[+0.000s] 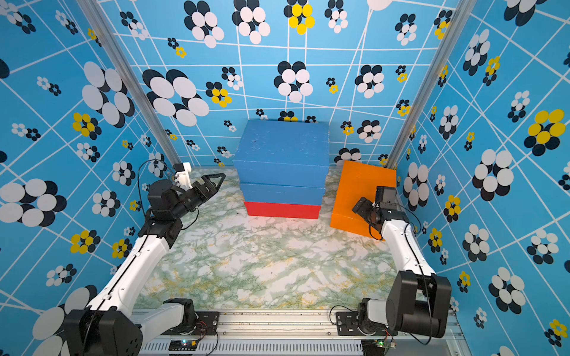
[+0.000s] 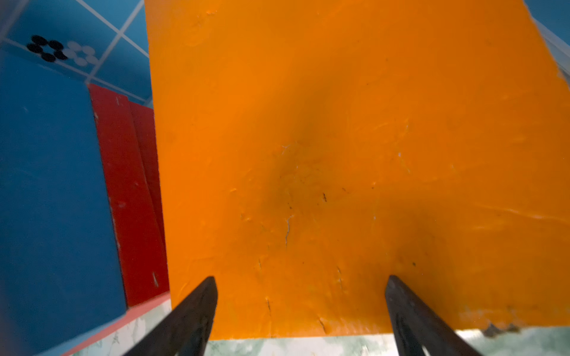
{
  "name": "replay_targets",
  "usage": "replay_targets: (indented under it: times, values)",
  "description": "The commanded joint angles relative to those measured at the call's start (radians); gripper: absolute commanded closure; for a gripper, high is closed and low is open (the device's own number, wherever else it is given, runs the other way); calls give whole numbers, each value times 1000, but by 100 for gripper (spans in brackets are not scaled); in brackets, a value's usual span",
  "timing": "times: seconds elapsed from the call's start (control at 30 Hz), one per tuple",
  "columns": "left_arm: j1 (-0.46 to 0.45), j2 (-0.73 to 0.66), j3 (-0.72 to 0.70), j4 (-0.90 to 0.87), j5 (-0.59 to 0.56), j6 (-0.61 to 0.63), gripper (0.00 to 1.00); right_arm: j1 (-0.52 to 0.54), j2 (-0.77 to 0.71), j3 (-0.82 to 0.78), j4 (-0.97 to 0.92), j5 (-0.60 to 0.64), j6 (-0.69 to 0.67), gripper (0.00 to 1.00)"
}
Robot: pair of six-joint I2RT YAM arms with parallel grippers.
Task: Stack the shoeboxes
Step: Move the shoebox to the center of the board.
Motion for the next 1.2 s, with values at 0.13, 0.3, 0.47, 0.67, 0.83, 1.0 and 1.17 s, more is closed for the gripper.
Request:
replay_targets:
  times: [0.13, 0.3, 0.47, 0.67, 0.83, 1.0, 1.17]
  values:
    - [8, -32, -27, 35, 2, -10, 0, 69, -237, -86, -256, 151, 112, 11]
    - [5, -28, -30, 48, 8, -21, 1, 80, -248, 14, -305, 145, 53, 8]
    - [-1, -41, -33, 47, 6, -27, 1, 79, -78, 171, -302, 128, -24, 6]
    - [-2, -94, -44, -4, -11, -1, 0, 79, 74, 197, -239, 98, -30, 7]
    - [0, -105, -37, -36, -14, 20, 0, 79, 73, 106, -195, 101, -21, 7]
    - [0, -84, -27, -18, -10, 9, 1, 85, 23, 24, -189, 90, -16, 8]
    - [0, -79, -22, -9, -8, 3, 0, 104, -42, -31, -233, 91, -5, 8]
